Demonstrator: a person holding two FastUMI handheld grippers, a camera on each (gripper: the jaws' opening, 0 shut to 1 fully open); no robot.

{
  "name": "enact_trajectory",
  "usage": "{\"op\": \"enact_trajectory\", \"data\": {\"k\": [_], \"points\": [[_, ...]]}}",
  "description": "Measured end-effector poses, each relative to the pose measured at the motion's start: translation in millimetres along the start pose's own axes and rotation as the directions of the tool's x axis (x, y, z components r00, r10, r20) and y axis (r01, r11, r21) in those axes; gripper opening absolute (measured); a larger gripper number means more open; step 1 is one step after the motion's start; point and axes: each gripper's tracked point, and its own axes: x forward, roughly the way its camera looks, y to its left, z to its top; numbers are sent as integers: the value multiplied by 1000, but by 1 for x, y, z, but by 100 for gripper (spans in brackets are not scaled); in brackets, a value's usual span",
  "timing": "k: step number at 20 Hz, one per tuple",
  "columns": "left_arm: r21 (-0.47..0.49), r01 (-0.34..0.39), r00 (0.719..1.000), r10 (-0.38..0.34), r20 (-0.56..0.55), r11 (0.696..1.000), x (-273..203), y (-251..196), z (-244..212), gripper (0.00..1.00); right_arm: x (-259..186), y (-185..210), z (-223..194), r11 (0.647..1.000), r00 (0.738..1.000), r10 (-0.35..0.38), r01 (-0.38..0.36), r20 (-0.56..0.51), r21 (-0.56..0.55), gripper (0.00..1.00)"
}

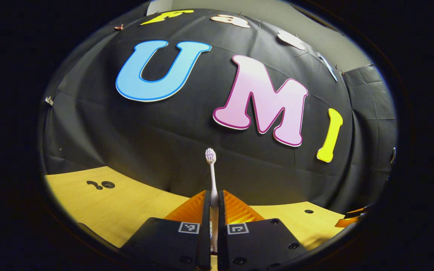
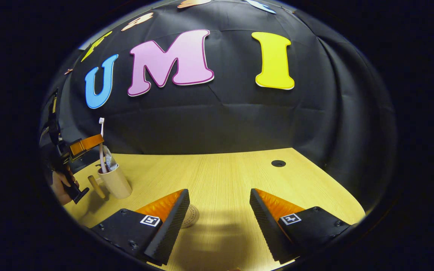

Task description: Put the toothbrush and toothpaste on the desktop into the cup, then pick up the cup and place it on the coaster on the desktop.

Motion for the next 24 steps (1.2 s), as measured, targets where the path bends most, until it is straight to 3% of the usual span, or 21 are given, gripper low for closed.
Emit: {"op": "enact_trajectory", "data": {"k": [1,2,3,7,8,19,24], "points": [[-1,4,1000,-4,1,1000,-2,0,-1,12,-3,1,-4,1000,1000,2,-2,-3,0,98],[3,15,1000,-15,-4,1000,-3,-3,-3,20,-5,2,-6,1000,1000,4,-4,-7,-2,98],[15,27,1000,-27,-16,1000,-6,-6,-5,18,-5,5,-8,1000,1000,8,-8,-11,-4,98],[70,65,994,-59,-88,995,-20,-19,-9,82,-4,11,-10,1000,1000,19,-19,-22,-9,98],[86,72,992,-63,-108,994,-24,-22,-10,94,-5,13,-9,1000,999,21,-21,-24,-2,98],[170,54,939,8,-345,984,-77,-13,-8,98,-21,6,7,999,998,11,-9,-55,40,98],[163,51,896,27,-444,985,-92,-11,-16,98,-29,-2,9,998,997,4,1,-81,62,98]]}}
